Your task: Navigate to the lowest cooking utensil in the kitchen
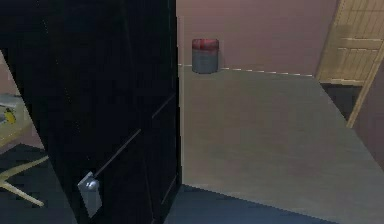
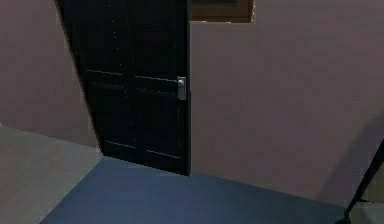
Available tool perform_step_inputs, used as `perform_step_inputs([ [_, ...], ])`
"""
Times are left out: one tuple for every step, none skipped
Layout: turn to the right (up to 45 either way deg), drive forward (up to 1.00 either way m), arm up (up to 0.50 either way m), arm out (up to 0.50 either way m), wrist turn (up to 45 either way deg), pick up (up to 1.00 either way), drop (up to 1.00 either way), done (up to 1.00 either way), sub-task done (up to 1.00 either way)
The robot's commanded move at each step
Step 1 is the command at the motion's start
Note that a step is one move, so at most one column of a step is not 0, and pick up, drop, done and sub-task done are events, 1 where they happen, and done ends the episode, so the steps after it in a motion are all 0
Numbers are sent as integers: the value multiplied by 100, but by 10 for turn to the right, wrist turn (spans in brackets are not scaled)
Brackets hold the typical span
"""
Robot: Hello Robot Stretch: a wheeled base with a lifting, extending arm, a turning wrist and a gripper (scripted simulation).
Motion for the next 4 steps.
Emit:
perform_step_inputs([
  [-450,0,0,0,0,0,0,0,0],
  [-270,0,0,0,0,0,0,0,0],
  [0,60,0,0,0,0,0,0,0],
  [-450,0,0,0,0,0,0,0,0],
])
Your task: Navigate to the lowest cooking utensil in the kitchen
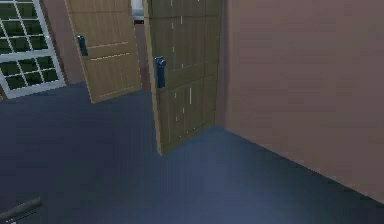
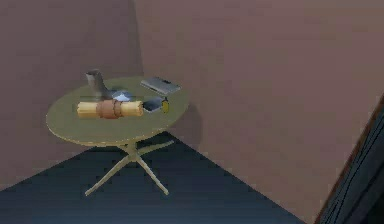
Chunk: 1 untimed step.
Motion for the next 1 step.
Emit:
perform_step_inputs([
  [-60,0,0,0,0,0,0,0,0],
])
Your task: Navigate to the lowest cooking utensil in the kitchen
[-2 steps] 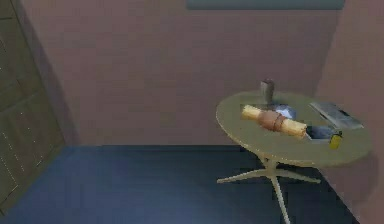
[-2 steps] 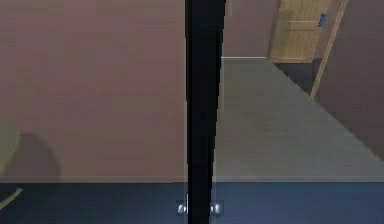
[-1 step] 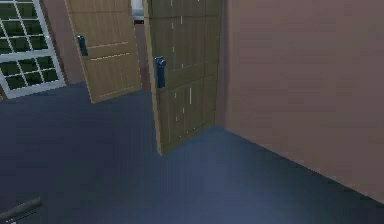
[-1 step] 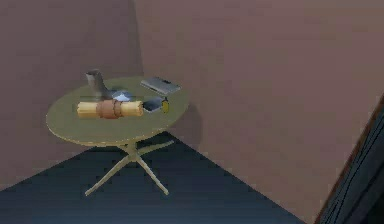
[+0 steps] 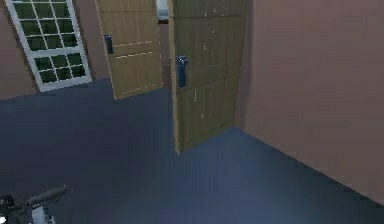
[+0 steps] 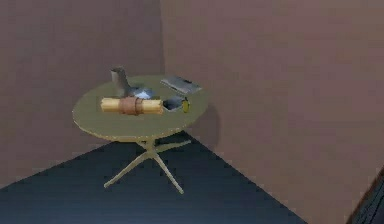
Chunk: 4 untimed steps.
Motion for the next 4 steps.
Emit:
perform_step_inputs([
  [0,55,0,0,0,0,0,0,0],
  [-210,0,0,0,0,0,0,0,0],
  [0,100,0,0,0,0,0,0,0],
  [-60,0,0,0,0,0,0,0,0],
])
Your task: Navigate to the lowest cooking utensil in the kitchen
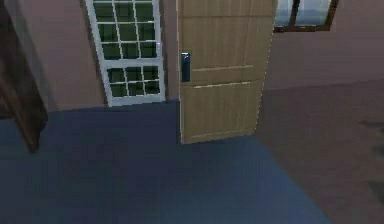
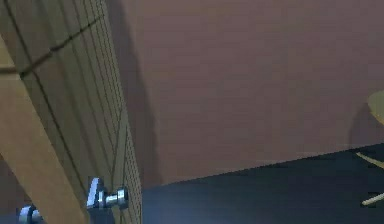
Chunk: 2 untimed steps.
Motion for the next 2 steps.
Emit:
perform_step_inputs([
  [0,45,0,0,0,0,0,0,0],
  [0,60,0,0,0,0,0,0,0],
])
